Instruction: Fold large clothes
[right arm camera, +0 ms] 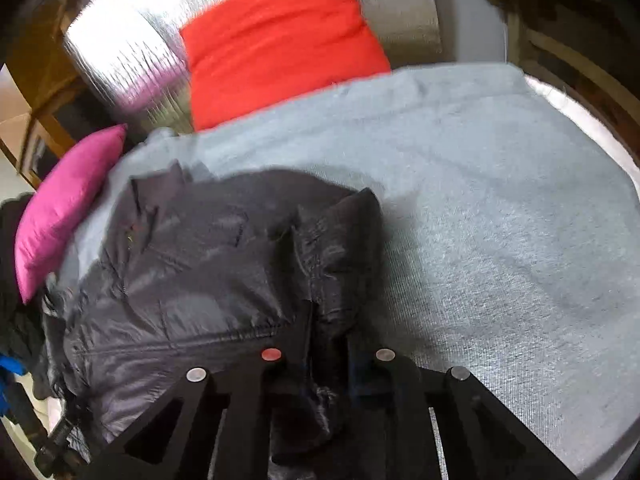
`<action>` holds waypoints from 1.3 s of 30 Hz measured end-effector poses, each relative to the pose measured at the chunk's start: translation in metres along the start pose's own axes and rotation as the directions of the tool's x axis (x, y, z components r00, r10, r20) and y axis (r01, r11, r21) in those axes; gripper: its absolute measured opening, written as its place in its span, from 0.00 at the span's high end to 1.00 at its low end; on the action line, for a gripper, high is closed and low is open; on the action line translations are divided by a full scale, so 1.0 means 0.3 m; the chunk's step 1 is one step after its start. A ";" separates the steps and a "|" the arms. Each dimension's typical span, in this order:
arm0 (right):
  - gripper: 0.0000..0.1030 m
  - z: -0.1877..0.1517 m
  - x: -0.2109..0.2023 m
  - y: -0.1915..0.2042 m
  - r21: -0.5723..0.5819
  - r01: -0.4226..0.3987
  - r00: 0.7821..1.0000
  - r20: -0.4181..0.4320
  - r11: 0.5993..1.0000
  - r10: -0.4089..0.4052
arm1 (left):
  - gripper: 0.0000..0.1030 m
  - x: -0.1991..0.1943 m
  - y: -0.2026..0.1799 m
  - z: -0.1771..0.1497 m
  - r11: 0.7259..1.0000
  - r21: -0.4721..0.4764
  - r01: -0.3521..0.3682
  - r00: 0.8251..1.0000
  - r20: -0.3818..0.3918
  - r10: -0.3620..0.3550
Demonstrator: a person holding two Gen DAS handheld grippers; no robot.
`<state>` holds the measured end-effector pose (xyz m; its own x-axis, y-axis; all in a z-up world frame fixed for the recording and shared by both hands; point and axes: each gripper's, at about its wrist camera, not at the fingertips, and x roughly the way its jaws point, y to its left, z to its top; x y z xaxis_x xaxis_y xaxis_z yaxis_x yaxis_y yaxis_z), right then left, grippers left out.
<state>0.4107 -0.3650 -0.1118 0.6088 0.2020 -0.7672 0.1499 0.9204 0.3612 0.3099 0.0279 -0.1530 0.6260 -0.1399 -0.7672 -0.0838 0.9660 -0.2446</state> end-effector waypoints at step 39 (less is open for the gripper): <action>0.27 -0.270 -0.126 0.035 0.066 -0.185 0.982 -0.033 0.980 0.188 | 0.21 -0.046 0.020 0.056 0.996 0.050 -0.073 0.997 -0.024 0.074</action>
<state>0.3261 -0.3358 -0.1220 0.6003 0.3820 -0.7026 0.0855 0.8428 0.5313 0.3137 0.0392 -0.1339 0.5994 -0.0731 -0.7971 -0.0900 0.9834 -0.1578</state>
